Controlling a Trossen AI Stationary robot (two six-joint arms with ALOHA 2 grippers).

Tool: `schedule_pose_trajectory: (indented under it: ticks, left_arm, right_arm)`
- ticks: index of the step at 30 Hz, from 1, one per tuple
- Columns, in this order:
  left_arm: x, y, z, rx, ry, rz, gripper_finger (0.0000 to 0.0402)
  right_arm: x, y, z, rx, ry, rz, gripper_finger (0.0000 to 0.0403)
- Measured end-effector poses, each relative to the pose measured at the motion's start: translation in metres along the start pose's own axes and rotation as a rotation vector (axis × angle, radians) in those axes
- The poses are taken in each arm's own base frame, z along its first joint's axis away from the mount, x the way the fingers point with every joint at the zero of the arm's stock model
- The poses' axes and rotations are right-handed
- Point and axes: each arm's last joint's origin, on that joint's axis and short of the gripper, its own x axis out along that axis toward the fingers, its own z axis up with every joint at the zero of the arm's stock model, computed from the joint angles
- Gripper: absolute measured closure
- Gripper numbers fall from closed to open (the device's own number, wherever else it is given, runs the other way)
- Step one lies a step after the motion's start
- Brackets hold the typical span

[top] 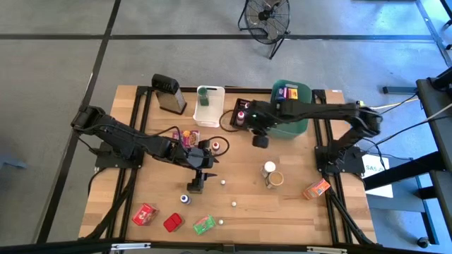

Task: Pick & Place Kitchen Items
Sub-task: Put the small red food coloring bottle into the black bin

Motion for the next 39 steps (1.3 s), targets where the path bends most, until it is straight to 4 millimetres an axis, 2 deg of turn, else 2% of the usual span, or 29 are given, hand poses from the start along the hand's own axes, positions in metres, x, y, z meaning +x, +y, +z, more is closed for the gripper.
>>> schedule_pose_trajectory:
  ticks: [7, 12, 25, 39]
  left_arm:
    - [0.0, 0.001, -0.004, 0.008, 0.041, 0.026, 0.0158]
    - [0.0, 0.001, -0.006, 0.012, 0.055, 0.03, 0.0158]
    - [0.0, 0.001, -0.006, 0.025, 0.057, 0.029, 0.0159]
    - [0.0, 0.001, -0.008, 0.026, 0.077, 0.03, 0.0158]
  right_arm:
    - [0.047, -0.03, 0.005, 0.08, 0.049, -0.053, 0.0325]
    - [0.06, -0.035, 0.013, 0.087, 0.0, -0.11, 0.0325]
    - [0.063, -0.035, 0.01, 0.184, 0.03, -0.101, 0.0325]
    - [0.069, -0.033, 0.007, 0.209, 0.061, -0.075, 0.0325]
